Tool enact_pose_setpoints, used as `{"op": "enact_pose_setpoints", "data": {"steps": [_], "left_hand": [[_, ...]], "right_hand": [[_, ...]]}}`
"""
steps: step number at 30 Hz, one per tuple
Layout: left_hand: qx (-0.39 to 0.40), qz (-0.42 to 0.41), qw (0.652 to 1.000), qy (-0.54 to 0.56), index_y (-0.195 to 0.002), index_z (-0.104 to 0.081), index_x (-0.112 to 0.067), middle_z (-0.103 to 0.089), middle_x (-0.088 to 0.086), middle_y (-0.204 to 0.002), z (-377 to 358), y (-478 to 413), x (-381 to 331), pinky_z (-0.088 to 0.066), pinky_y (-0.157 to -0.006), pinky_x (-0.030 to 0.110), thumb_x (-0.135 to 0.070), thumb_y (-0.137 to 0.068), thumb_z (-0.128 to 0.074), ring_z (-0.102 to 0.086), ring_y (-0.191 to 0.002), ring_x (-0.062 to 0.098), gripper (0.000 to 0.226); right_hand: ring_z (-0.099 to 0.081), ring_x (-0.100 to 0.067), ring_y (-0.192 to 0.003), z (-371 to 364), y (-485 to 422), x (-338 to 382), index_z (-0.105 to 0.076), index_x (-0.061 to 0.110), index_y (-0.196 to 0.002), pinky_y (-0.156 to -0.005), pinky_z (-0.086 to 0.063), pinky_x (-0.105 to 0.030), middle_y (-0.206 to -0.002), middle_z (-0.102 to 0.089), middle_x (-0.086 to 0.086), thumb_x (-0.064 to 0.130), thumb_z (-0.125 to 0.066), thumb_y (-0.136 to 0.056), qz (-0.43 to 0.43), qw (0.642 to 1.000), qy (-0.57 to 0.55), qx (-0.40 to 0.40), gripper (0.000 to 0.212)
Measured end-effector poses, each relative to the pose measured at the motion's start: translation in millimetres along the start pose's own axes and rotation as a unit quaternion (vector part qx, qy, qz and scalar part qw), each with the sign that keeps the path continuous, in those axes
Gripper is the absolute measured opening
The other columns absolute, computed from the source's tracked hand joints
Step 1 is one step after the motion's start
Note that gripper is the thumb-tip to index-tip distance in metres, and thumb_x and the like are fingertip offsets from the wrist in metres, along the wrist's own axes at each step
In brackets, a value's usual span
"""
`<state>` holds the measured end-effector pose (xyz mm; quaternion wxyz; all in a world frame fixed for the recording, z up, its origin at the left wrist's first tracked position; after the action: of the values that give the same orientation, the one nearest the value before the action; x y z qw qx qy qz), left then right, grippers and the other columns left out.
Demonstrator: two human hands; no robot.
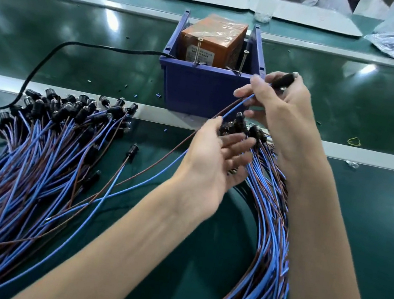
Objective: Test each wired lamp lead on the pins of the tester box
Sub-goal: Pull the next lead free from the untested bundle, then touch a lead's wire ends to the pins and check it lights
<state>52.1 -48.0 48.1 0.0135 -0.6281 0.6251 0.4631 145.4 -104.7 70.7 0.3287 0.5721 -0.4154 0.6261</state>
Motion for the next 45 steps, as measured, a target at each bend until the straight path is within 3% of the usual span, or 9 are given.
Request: {"op": "enact_pose_setpoints", "data": {"steps": [3, 8, 12, 17, 20, 25, 29, 35, 45], "left_hand": [[-0.067, -0.033, 0.992, 0.102, -0.124, -0.056, -0.002, -0.059, -0.001, -0.071, 5.4, -1.0, -2.5, -0.037, -0.039, 0.011, -0.038, -0.103, -0.033, -0.052, -0.055, 0.007, 0.048], [-0.122, -0.110, 0.971, 0.175, -0.117, -0.056, -0.011, -0.059, -0.001, -0.077, 9.7, 0.0, -9.4, -0.036, -0.038, 0.012, -0.036, -0.104, -0.033, -0.053, -0.060, 0.007, 0.036], [-0.121, -0.146, 0.963, 0.194, -0.111, -0.056, -0.011, -0.061, -0.001, -0.077, 8.4, 1.9, -7.8, -0.039, -0.040, 0.013, -0.033, -0.105, -0.033, -0.054, -0.055, 0.007, 0.032], [-0.084, -0.156, 0.965, 0.192, -0.093, -0.062, -0.006, -0.061, -0.002, -0.062, 6.3, -1.4, -5.6, -0.044, -0.044, 0.012, -0.027, -0.104, -0.037, -0.053, -0.044, 0.004, 0.035], [-0.045, -0.127, 0.980, 0.146, -0.089, -0.065, -0.004, -0.061, -0.002, -0.060, 3.9, -4.1, -3.6, -0.044, -0.044, 0.010, -0.025, -0.103, -0.041, -0.051, -0.042, 0.002, 0.034], [0.037, -0.073, 0.996, 0.032, -0.089, -0.066, -0.004, -0.063, -0.004, -0.058, -2.7, -4.5, 3.5, -0.043, -0.044, 0.007, -0.023, -0.100, -0.048, -0.051, -0.043, 0.001, 0.029], [0.062, -0.105, 0.991, -0.048, -0.087, -0.062, -0.006, -0.063, -0.005, -0.054, -5.9, -3.1, 5.9, -0.040, -0.041, 0.007, -0.022, -0.098, -0.050, -0.049, -0.040, 0.000, 0.023], [0.119, -0.188, 0.952, -0.208, -0.085, -0.053, -0.013, -0.067, -0.003, -0.058, -6.4, 1.4, 6.1, -0.042, -0.046, 0.008, -0.016, -0.096, -0.055, -0.055, -0.044, 0.001, 0.011], [0.162, -0.181, 0.882, -0.404, -0.084, -0.064, -0.009, -0.073, 0.004, -0.071, 2.1, 0.5, -1.0, -0.050, -0.061, 0.012, -0.010, -0.096, -0.055, -0.067, -0.062, 0.005, 0.015]], "right_hand": [[-0.059, -0.004, -0.065, 7.0, -1.5, 0.1, -0.050, 0.013, -0.098, -0.063, -0.049, -0.016, -0.071, -0.073, 0.003, 0.009, -0.049, -0.099, 0.021, 0.999, -0.045, 0.000, 0.004], [-0.065, -0.009, -0.069, 18.7, -3.8, 2.0, -0.056, 0.015, -0.085, -0.077, -0.053, -0.028, -0.061, -0.067, 0.007, 0.026, -0.043, -0.102, 0.008, 0.992, -0.110, -0.055, 0.024], [-0.047, -0.009, -0.045, 23.9, -5.3, 3.4, -0.047, 0.012, -0.085, -0.057, -0.052, -0.027, -0.054, -0.046, 0.004, 0.030, -0.038, -0.104, -0.002, 0.965, -0.245, -0.097, 0.027], [-0.020, -0.004, -0.046, 27.6, -5.3, 2.3, -0.062, 0.010, -0.089, -0.038, -0.020, -0.015, -0.054, -0.036, 0.009, 0.022, -0.051, -0.100, -0.002, 0.982, -0.161, -0.097, 0.019], [-0.019, -0.004, -0.046, 30.6, -4.6, -0.2, -0.067, 0.007, -0.083, -0.037, -0.019, -0.014, -0.046, -0.041, 0.014, 0.014, -0.060, -0.093, -0.018, 0.989, -0.100, -0.105, 0.013], [-0.014, -0.005, -0.040, 35.1, -5.1, -1.3, -0.071, 0.009, -0.073, -0.036, -0.016, -0.016, -0.042, -0.021, 0.012, 0.025, -0.060, -0.094, -0.040, 0.996, -0.055, -0.066, 0.028], [-0.020, -0.005, -0.039, 31.6, -4.7, -0.9, -0.074, 0.012, -0.071, -0.035, -0.017, -0.015, -0.044, -0.030, 0.009, 0.032, -0.058, -0.095, -0.063, 0.998, -0.017, -0.025, 0.035], [-0.061, -0.004, -0.053, 24.9, 0.2, -3.9, -0.074, 0.014, -0.070, -0.056, -0.044, -0.019, -0.063, -0.069, 0.003, 0.031, -0.067, -0.088, -0.113, 0.992, 0.054, 0.024, 0.026], [-0.065, -0.010, -0.054, 17.6, 8.6, -0.2, -0.072, 0.002, -0.085, -0.049, -0.051, -0.018, -0.069, -0.072, -0.004, 0.023, -0.074, -0.076, -0.132, 0.984, 0.035, 0.118, 0.023]]}}
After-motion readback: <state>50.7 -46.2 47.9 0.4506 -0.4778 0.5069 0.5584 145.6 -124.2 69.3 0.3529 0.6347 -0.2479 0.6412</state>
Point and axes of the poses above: each hand's wrist, its own y-axis away from the middle knuckle, its own z-axis out of the back of the hand, x = y × z, the point moved 2 cm from there along -y, towards the middle knuckle
